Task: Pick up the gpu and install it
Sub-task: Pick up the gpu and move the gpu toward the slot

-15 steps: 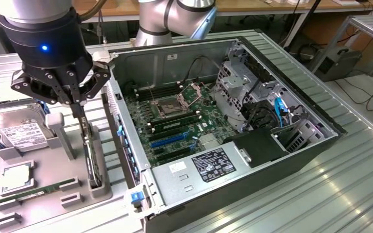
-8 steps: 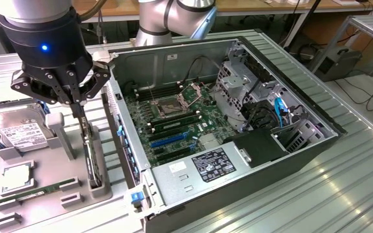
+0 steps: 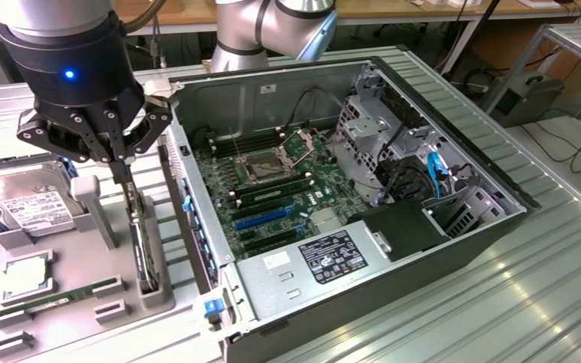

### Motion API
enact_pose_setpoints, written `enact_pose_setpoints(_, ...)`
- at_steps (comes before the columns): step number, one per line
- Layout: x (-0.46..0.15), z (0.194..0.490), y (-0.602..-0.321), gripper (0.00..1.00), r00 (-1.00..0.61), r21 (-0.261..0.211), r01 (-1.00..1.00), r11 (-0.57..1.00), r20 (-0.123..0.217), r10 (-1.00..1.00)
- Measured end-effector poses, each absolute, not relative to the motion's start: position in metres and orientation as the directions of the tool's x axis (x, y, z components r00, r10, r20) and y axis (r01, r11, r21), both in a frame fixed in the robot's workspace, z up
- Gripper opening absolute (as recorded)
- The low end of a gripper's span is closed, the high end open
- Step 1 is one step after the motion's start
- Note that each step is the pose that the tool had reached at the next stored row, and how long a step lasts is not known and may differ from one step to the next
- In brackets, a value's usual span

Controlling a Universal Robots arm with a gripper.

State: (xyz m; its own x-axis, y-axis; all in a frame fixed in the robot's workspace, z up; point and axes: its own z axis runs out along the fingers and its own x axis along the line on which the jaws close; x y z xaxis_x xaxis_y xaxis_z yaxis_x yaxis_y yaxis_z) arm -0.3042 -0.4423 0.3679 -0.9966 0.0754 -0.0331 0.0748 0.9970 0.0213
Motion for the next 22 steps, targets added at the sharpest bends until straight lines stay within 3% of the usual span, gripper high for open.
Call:
enact_pose_setpoints(10, -0.309, 0.367, -0.456, 0.11, -0.997, 0.018, 0.075, 0.997, -0.033, 0.076)
enact_pose_setpoints(13, -0.312, 0.363, -0.456, 0.24, -0.997, 0.018, 0.075, 0.997, -0.034, 0.075)
enact_pose_setpoints(14, -0.312, 0.361, -0.456, 0.24, -0.997, 0.018, 0.075, 0.997, -0.033, 0.075)
enact_pose_setpoints(15, -0.312, 0.358, -0.456, 0.36, -0.997, 0.018, 0.075, 0.997, -0.033, 0.075)
enact_pose_setpoints(20, -0.312, 0.347, -0.456, 0.36, -0.997, 0.018, 0.075, 0.997, -0.033, 0.075)
enact_pose_setpoints(22, -0.312, 0.324, -0.456, 0.36, -0.997, 0.018, 0.075, 0.997, -0.033, 0.075)
